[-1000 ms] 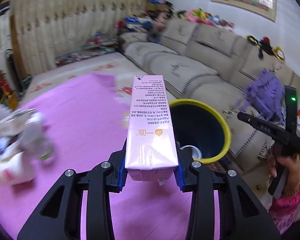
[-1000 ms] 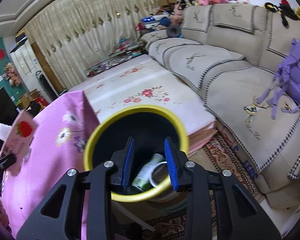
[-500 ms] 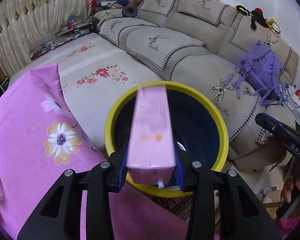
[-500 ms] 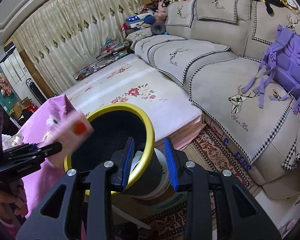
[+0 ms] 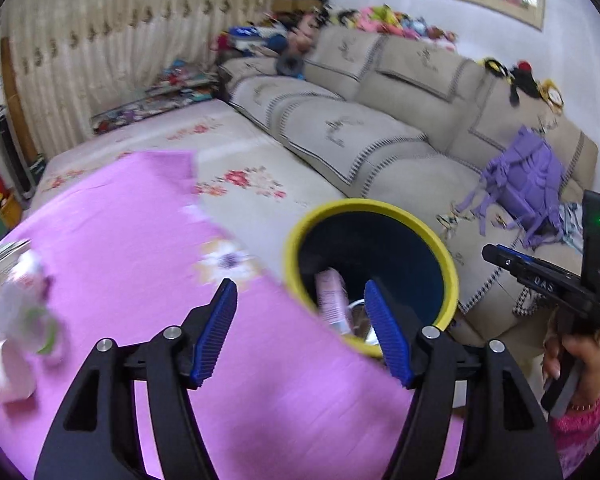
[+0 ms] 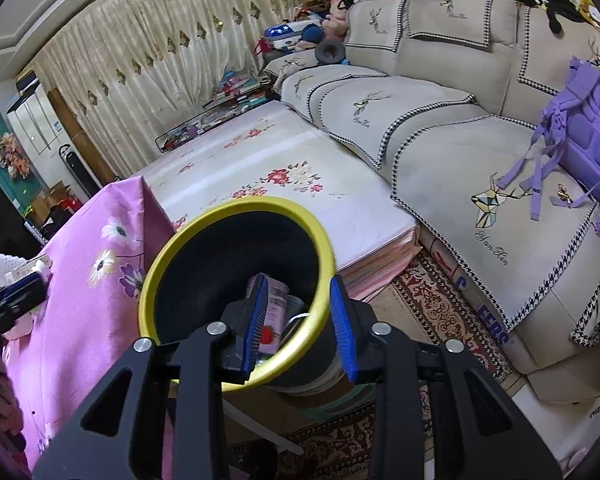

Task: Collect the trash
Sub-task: 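Move the right gripper back to the table and grasp the clear plastic cup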

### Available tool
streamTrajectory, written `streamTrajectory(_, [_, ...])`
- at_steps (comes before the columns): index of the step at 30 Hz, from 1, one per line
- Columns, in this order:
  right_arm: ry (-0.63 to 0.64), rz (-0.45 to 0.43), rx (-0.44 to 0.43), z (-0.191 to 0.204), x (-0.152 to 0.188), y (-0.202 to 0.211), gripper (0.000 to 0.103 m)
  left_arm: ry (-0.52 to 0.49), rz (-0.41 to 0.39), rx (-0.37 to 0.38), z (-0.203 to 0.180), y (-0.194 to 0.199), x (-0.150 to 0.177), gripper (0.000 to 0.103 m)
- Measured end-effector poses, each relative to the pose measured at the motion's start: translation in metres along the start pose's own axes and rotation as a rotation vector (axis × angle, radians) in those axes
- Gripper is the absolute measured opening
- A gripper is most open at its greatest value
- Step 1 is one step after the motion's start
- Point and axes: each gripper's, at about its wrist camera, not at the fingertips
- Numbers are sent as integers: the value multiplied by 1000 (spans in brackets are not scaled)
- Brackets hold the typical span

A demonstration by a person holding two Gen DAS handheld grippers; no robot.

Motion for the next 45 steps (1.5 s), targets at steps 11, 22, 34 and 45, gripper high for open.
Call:
streamTrajectory(11, [161, 13, -80, 87, -2, 3, 37, 168, -135, -258, 124, 123, 82, 76])
streamTrajectory(22, [434, 28, -308, 262, 5, 13, 37, 322, -219, -439, 226, 194, 156, 78])
streamTrajectory(34, [632, -16, -476, 420, 29, 18, 59, 300, -226, -426, 211, 184, 155, 83])
streamTrajectory(45, [685, 42, -432, 457, 44, -33, 59, 337, -245, -390, 212, 190, 158, 83])
Point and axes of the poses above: each gripper's, at about its wrist camera, not at the fingertips, and y roughly against the way its jaws point, z to its left, x to its underside, and after that the axes turned 7 degrees about x, right-handed
